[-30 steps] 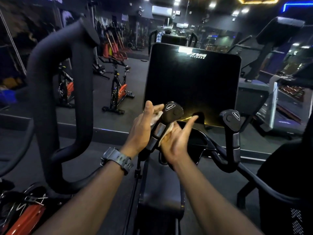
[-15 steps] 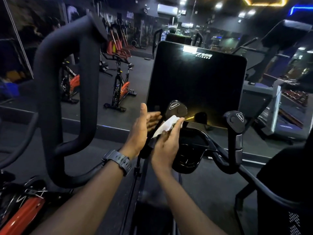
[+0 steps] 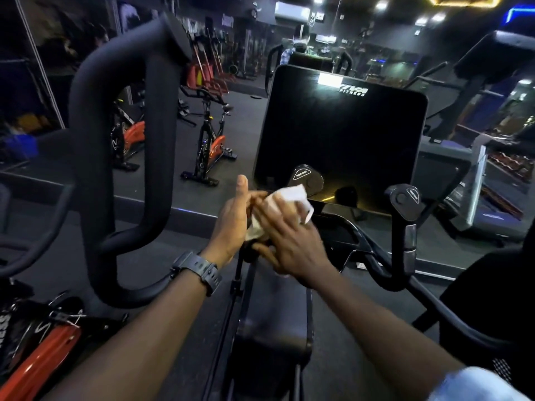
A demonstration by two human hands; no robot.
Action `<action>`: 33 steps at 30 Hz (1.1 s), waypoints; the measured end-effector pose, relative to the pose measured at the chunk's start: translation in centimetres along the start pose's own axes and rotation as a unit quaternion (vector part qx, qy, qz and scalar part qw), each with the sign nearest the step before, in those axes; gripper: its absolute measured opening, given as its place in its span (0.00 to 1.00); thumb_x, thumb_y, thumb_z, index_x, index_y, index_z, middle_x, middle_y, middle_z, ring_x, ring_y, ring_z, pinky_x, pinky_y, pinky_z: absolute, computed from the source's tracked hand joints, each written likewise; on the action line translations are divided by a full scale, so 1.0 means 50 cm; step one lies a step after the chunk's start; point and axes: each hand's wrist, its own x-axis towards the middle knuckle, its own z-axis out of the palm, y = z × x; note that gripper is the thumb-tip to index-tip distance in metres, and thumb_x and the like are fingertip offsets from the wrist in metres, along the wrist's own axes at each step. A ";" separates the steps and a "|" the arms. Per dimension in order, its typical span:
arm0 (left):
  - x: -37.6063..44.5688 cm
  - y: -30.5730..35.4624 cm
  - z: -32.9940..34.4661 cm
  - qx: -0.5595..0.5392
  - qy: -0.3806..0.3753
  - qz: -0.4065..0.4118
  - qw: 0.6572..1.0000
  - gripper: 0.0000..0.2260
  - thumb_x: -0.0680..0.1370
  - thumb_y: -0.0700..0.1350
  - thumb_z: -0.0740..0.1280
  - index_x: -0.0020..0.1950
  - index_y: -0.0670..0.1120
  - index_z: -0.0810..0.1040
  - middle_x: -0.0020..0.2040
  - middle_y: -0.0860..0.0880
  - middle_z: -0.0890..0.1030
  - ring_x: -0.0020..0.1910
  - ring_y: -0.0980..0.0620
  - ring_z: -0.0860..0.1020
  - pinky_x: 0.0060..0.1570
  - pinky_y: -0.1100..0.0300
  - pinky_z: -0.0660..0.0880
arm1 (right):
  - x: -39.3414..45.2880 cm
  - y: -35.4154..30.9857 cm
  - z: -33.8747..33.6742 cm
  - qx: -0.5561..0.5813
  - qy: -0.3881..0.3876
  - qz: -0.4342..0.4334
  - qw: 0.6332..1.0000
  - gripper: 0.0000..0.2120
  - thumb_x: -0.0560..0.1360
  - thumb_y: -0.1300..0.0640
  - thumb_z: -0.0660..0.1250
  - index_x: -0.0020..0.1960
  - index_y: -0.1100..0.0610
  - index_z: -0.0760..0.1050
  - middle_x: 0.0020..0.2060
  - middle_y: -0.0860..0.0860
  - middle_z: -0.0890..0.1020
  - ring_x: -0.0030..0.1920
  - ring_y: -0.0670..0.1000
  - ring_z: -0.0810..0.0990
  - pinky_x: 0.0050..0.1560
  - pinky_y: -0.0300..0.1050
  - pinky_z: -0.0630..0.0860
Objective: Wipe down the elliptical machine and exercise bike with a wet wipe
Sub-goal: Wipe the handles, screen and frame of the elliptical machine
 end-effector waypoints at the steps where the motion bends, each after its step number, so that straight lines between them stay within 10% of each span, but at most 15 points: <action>1: -0.002 -0.004 -0.001 0.009 0.007 0.012 1.000 0.35 0.76 0.74 0.45 0.57 0.54 0.83 0.53 0.53 0.87 0.55 0.59 0.83 0.57 0.60 0.76 | 0.019 0.025 -0.019 -0.019 -0.014 0.013 1.000 0.34 0.80 0.36 0.53 0.77 0.56 0.62 0.77 0.53 0.63 0.78 0.55 0.55 0.76 0.60 0.48; 4: -0.005 -0.018 0.004 0.013 0.049 0.018 0.999 0.33 0.77 0.73 0.46 0.59 0.54 0.81 0.56 0.54 0.85 0.57 0.58 0.82 0.66 0.54 0.75 | 0.035 0.015 -0.031 -0.013 -0.076 0.026 0.997 0.36 0.80 0.33 0.49 0.75 0.60 0.66 0.74 0.58 0.67 0.78 0.59 0.56 0.77 0.61 0.45; 9: -0.024 -0.018 0.010 0.084 0.028 0.005 0.996 0.35 0.76 0.76 0.43 0.48 0.58 0.84 0.48 0.52 0.87 0.51 0.55 0.84 0.59 0.51 0.77 | -0.017 -0.040 -0.006 0.016 -0.158 -0.211 0.965 0.31 0.80 0.35 0.53 0.67 0.58 0.75 0.66 0.55 0.76 0.72 0.59 0.67 0.73 0.59 0.61; 12: -0.036 -0.009 0.014 0.067 -0.013 0.020 0.997 0.30 0.78 0.73 0.44 0.46 0.65 0.84 0.46 0.54 0.87 0.49 0.57 0.84 0.55 0.54 0.77 | 0.027 0.026 -0.047 0.006 -0.109 -0.143 0.984 0.28 0.79 0.35 0.56 0.66 0.55 0.75 0.64 0.53 0.77 0.66 0.56 0.73 0.59 0.55 0.72; 17: -0.021 -0.004 0.019 0.018 0.018 0.023 0.999 0.42 0.73 0.76 0.46 0.69 0.50 0.79 0.62 0.53 0.83 0.62 0.57 0.80 0.70 0.49 0.73 | -0.016 -0.022 -0.020 0.005 -0.121 -0.137 0.983 0.34 0.79 0.34 0.55 0.71 0.60 0.70 0.69 0.58 0.73 0.73 0.60 0.66 0.74 0.61 0.58; 20: -0.020 -0.016 0.010 0.015 0.029 -0.002 0.999 0.40 0.73 0.77 0.47 0.65 0.51 0.81 0.60 0.52 0.84 0.61 0.56 0.81 0.69 0.49 0.73 | -0.025 -0.037 -0.009 0.011 -0.156 -0.225 0.962 0.31 0.79 0.34 0.53 0.69 0.56 0.74 0.69 0.55 0.74 0.74 0.59 0.65 0.73 0.60 0.59; 24: -0.033 -0.025 0.006 0.035 0.044 0.005 0.998 0.30 0.78 0.71 0.45 0.57 0.58 0.81 0.53 0.59 0.84 0.53 0.69 0.80 0.58 0.60 0.74 | 0.040 0.047 -0.053 -0.049 -0.071 -0.047 0.995 0.29 0.79 0.35 0.54 0.69 0.54 0.73 0.69 0.54 0.74 0.74 0.56 0.66 0.72 0.58 0.57; 27: -0.037 -0.027 0.015 0.036 0.038 0.000 0.999 0.32 0.78 0.74 0.45 0.53 0.59 0.83 0.49 0.57 0.86 0.52 0.63 0.83 0.59 0.55 0.77 | 0.016 0.007 -0.038 -0.007 -0.082 -0.077 0.994 0.32 0.79 0.36 0.56 0.71 0.59 0.70 0.70 0.59 0.71 0.75 0.60 0.62 0.77 0.61 0.51; 30: -0.029 -0.026 0.023 0.019 0.040 -0.004 0.999 0.41 0.69 0.81 0.47 0.59 0.55 0.83 0.56 0.52 0.86 0.58 0.55 0.83 0.65 0.50 0.76 | -0.048 -0.044 -0.004 0.031 -0.111 -0.171 0.979 0.35 0.79 0.36 0.55 0.75 0.60 0.64 0.74 0.58 0.67 0.77 0.59 0.59 0.78 0.59 0.50; 33: -0.030 -0.024 0.023 0.016 0.024 0.001 1.000 0.43 0.71 0.78 0.47 0.66 0.49 0.81 0.61 0.51 0.84 0.61 0.56 0.81 0.69 0.49 0.73 | -0.075 -0.039 0.016 0.044 -0.071 -0.041 0.996 0.37 0.80 0.36 0.54 0.79 0.59 0.55 0.78 0.58 0.54 0.79 0.58 0.53 0.78 0.59 0.49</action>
